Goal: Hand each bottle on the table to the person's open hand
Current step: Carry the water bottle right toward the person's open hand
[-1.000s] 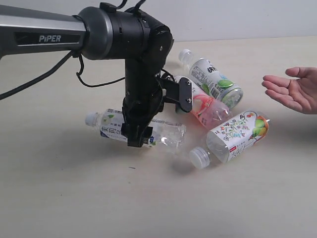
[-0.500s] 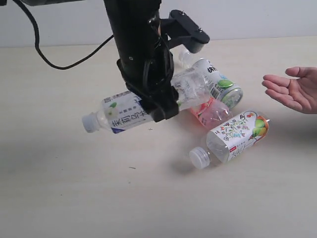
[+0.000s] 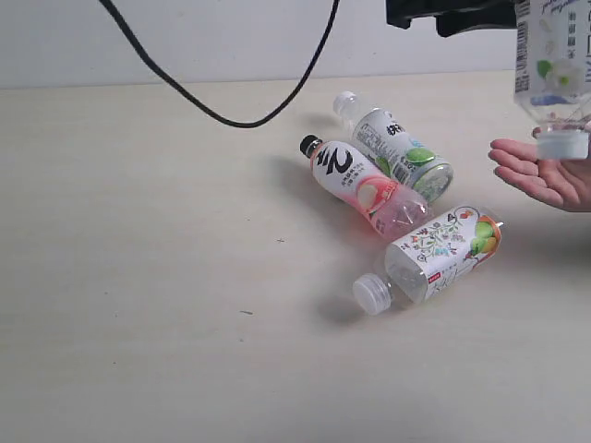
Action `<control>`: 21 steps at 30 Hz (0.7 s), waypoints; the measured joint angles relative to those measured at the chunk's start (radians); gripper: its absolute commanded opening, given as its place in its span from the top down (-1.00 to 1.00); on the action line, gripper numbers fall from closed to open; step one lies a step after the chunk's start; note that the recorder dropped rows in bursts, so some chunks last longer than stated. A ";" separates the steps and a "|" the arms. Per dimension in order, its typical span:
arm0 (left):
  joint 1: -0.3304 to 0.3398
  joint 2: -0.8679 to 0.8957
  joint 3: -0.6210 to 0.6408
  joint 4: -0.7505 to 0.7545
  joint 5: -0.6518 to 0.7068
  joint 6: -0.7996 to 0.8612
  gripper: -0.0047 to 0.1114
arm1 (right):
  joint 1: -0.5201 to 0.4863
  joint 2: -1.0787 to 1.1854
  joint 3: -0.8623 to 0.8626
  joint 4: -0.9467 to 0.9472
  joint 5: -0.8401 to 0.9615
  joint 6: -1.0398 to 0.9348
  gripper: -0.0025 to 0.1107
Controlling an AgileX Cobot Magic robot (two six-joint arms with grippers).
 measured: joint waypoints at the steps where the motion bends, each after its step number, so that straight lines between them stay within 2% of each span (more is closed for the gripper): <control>1: 0.000 0.041 -0.023 -0.009 -0.054 -0.034 0.92 | 0.000 0.000 0.000 0.000 0.000 0.000 0.96; 5: 0.000 0.189 -0.125 -0.086 -0.092 -0.068 0.92 | 0.000 0.000 0.000 0.000 0.000 0.000 0.96; 11: 0.002 0.318 -0.237 -0.157 -0.092 -0.074 0.92 | 0.000 0.000 0.000 0.000 0.000 0.000 0.96; 21: 0.044 0.463 -0.335 -0.361 -0.052 -0.074 0.92 | 0.000 0.000 0.000 0.000 0.000 0.000 0.96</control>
